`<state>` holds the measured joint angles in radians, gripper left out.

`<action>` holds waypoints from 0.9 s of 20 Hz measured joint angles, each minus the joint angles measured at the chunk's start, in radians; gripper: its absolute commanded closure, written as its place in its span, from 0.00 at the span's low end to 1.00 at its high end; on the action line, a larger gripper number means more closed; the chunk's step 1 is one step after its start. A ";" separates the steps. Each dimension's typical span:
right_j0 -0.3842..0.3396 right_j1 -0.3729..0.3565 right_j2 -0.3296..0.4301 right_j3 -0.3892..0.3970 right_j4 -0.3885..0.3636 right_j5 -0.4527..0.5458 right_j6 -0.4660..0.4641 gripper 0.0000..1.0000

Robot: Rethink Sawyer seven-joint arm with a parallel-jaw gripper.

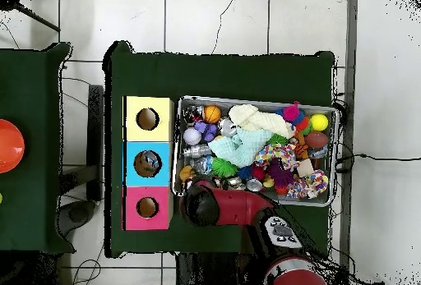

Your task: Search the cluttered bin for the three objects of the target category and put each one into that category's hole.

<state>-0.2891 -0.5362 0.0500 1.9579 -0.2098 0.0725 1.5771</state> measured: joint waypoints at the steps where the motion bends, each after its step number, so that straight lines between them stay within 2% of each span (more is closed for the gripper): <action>1: 0.000 0.000 0.000 0.000 0.000 0.000 0.000 0.00; 8: 0.003 0.000 -0.001 -0.001 0.000 0.000 0.000 0.00; 18: 0.040 0.039 -0.013 -0.038 0.016 0.002 0.000 0.00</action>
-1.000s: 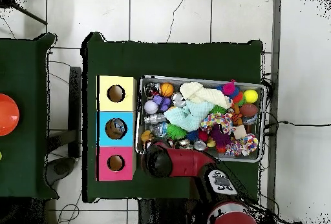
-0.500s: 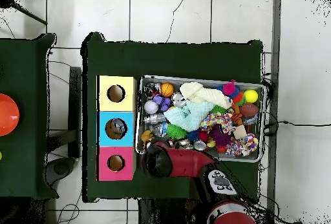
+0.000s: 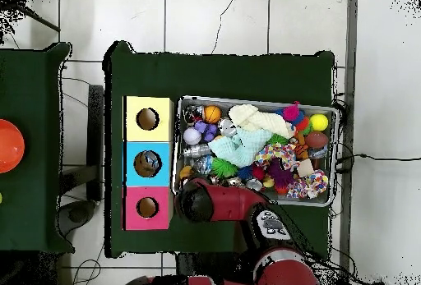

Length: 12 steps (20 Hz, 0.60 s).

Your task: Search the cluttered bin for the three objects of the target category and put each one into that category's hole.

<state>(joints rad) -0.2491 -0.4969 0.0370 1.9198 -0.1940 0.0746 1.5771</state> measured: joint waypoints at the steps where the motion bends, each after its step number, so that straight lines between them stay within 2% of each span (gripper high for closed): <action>1: 0.004 0.004 -0.002 -0.004 0.003 0.002 0.000 0.00; 12: 0.032 0.036 -0.033 -0.059 0.017 0.039 0.000 0.00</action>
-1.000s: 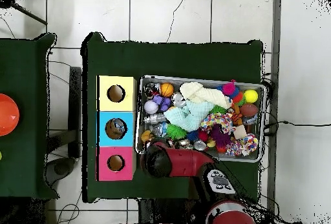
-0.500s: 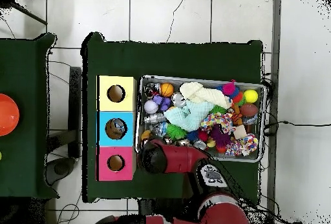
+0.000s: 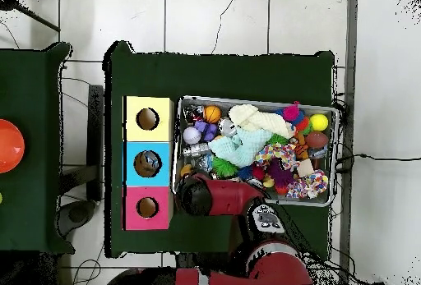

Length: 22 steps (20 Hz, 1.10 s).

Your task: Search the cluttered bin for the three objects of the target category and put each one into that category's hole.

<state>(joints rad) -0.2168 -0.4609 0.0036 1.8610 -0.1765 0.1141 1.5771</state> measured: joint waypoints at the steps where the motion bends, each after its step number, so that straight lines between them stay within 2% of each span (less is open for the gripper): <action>1: 0.000 0.003 -0.002 -0.004 0.000 0.000 0.000 0.00; 22: -0.017 0.065 -0.012 -0.060 0.000 0.003 0.000 0.00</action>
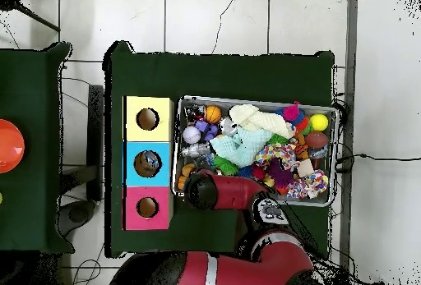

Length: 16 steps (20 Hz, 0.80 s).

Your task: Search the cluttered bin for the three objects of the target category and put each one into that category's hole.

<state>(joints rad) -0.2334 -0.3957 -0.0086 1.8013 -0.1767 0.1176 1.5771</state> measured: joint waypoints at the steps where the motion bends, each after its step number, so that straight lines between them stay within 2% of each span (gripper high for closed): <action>1: 0.000 0.000 0.000 0.000 0.000 0.000 0.000 0.00; 16: 0.001 -0.004 0.000 -0.002 0.000 0.015 0.000 0.00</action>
<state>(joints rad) -0.2320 -0.3999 -0.0086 1.7992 -0.1767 0.1328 1.5771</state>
